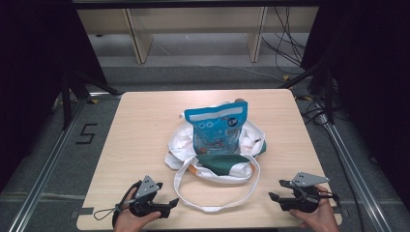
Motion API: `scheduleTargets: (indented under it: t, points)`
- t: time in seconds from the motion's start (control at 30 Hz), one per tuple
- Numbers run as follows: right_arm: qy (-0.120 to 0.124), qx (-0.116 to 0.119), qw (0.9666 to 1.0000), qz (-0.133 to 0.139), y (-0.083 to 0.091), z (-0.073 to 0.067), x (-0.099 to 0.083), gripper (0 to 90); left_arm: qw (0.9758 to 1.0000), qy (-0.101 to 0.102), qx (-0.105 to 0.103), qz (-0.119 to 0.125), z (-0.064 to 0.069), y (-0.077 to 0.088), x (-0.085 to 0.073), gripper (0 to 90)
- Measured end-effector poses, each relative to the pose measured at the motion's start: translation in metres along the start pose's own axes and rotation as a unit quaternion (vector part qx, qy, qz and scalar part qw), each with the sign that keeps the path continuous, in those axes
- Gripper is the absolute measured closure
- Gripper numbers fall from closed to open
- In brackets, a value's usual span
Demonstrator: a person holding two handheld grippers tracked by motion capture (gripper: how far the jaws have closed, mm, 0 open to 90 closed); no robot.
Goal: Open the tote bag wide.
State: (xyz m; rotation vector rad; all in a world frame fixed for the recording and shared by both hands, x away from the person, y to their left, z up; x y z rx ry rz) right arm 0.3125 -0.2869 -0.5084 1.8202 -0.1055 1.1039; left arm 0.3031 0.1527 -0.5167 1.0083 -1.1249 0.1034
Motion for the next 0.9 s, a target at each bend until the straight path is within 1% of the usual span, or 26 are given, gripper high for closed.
scheduleTargets:
  t: [0.03, 0.07, 0.1, 0.13, 0.17, 0.2, 0.23, 0.3, 0.33, 0.37, 0.4, 0.43, 0.47, 0.5, 0.53, 0.57, 0.6, 0.63, 0.67, 0.7, 0.73, 0.77, 0.8, 0.83, 0.87, 0.9]
  points:
    - [0.0, 0.0, 1.0, 0.0, 0.0, 0.0, 0.0, 36.8, 1.0, 0.003, 0.0, 0.0, 0.0009, -0.0009, -0.0009, 18.5]
    - [0.006, 0.0, 1.0, -0.002, 0.0012, 0.0008, -0.0016, 36.8, 0.9999, 0.011, -0.002, 0.006, 0.0033, -0.0019, -0.0008, 18.5]
    - [0.012, 0.001, 0.9999, 0.005, 0.0013, 0.002, -0.003, 36.8, 1.0, 0.004, -0.003, 0.005, 0.0029, -0.0019, -0.0012, 18.5]
    - [0.004, 0.002, 1.0, 0.002, 0.0021, 0.0003, -0.0053, 36.8, 1.0, 0.005, -0.003, -0.002, 0.0032, -0.0016, -0.0017, 18.5]
    - [-0.006, 0.004, 1.0, -0.002, 0.003, -0.0019, -0.0075, 36.8, 1.0, 0.002, -0.004, -0.002, 0.0035, -0.002, -0.0017, 18.5]
    - [0.012, 0.006, 0.9999, -0.003, 0.0021, 0.0003, -0.0092, 36.8, 0.9999, -0.014, -0.005, -0.008, 0.0024, -0.0017, -0.0018, 18.5]
    - [0.012, 0.006, 0.9999, -0.003, 0.0021, 0.0003, -0.0092, 36.8, 0.9999, -0.014, -0.005, -0.008, 0.0024, -0.0017, -0.0018, 18.5]
    - [0.008, 0.021, 0.9997, -0.012, 0.0017, 0.0004, -0.01, 36.6, 0.9999, -0.013, -0.005, -0.01, 0.0024, -0.0018, -0.0019, 18.5]
    - [0.01, 0.016, 0.9998, -0.01, 0.0014, 0.001, -0.0098, 36.6, 1.0, 0.001, -0.002, -0.007, 0.0034, -0.0024, -0.0022, 18.5]
    - [0.005, 0.007, 0.9999, -0.009, 0.0026, 0.0009, -0.0097, 36.6, 1.0, 0.001, -0.002, -0.006, 0.0034, -0.0024, -0.002, 18.5]
    - [0.006, 0.007, 1.0, -0.002, 0.002, 0.0013, -0.0094, 36.6, 0.9999, -0.008, -0.003, -0.008, 0.0021, -0.0019, -0.002, 18.5]
    - [0.008, 0.008, 0.9999, -0.002, 0.0018, 0.0017, -0.0091, 36.6, 0.9999, -0.009, -0.002, -0.007, 0.0019, -0.0023, -0.0017, 18.5]
    - [-0.006, 0.015, 0.9999, -0.005, 0.0012, -0.0007, -0.0097, 36.5, 0.9999, -0.009, -0.002, -0.008, 0.0021, -0.0022, -0.0018, 18.5]
    - [0.001, 0.008, 0.9999, -0.008, 0.0015, 0.0005, -0.0097, 36.5, 0.9999, -0.01, -0.002, -0.009, 0.0021, -0.0024, -0.0018, 18.5]
    - [0.016, 0.004, 0.9998, -0.006, 0.0014, 0.0033, -0.0091, 36.5, 1.0, -0.007, 0.002, -0.006, 0.0025, -0.0035, -0.0016, 18.5]
    - [0.016, 0.004, 0.9998, -0.006, 0.0014, 0.0033, -0.0091, 36.5, 1.0, -0.007, 0.002, -0.006, 0.0025, -0.0035, -0.0016, 18.5]
    - [0.014, 0.017, 0.9997, -0.011, 0.0009, 0.0033, -0.009, 36.4, 0.9999, -0.01, 0.002, -0.008, 0.0022, -0.0036, -0.0017, 18.5]
    - [0.014, 0.017, 0.9997, -0.011, 0.0009, 0.0033, -0.009, 36.4, 0.9999, -0.01, 0.002, -0.008, 0.0022, -0.0036, -0.0017, 18.5]
    - [0.012, 0.024, 0.9995, -0.015, 0.0006, 0.0033, -0.0091, 36.3, 1.0, -0.007, 0.003, -0.003, 0.0027, -0.0042, -0.0016, 18.5]
    - [0.012, 0.024, 0.9995, -0.015, 0.0006, 0.0033, -0.0091, 36.3, 1.0, -0.007, 0.003, -0.003, 0.0027, -0.0042, -0.0016, 18.5]
    - [0.013, 0.021, 0.9996, -0.014, 0.0009, 0.0037, -0.0089, 36.3, 0.9998, -0.014, 0.001, -0.011, 0.0014, -0.0032, -0.002, 18.5]
    - [0.013, 0.02, 0.9996, -0.014, 0.0012, 0.0042, -0.0089, 36.2, 1.0, -0.001, 0.001, -0.01, 0.0024, -0.0036, -0.0028, 18.5]
    - [0.011, 0.015, 0.9997, -0.013, 0.0014, 0.0043, -0.0089, 36.1, 0.9999, -0.004, 0.001, -0.011, 0.0016, -0.0034, -0.0027, 18.5]
    - [0.009, 0.012, 0.9999, -0.008, 0.001, 0.0045, -0.0089, 36.0, 0.9998, -0.013, 0.001, -0.015, -0.0003, -0.0024, -0.0021, 18.5]
    - [0.002, 0.006, 0.9999, -0.012, 0.0014, 0.0037, -0.0097, 35.6, 1.0, 0.001, 0.005, -0.008, -0.0007, -0.0032, -0.0025, 18.5]
    - [0.008, 0.005, 0.9999, -0.014, 0.0008, 0.0058, -0.0096, 35.2, 1.0, 0.001, 0.005, -0.008, -0.0007, -0.0032, -0.0025, 18.5]
Point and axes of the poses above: each handheld gripper's, and its own axes: y roughly backward along the jaws, x roughly out of its top, z roughly to its right, the point moved 3 cm from there along -y, roughly forward along the jaws, and after that the axes turned 3 degrees about -y, right-handed, at the moved point
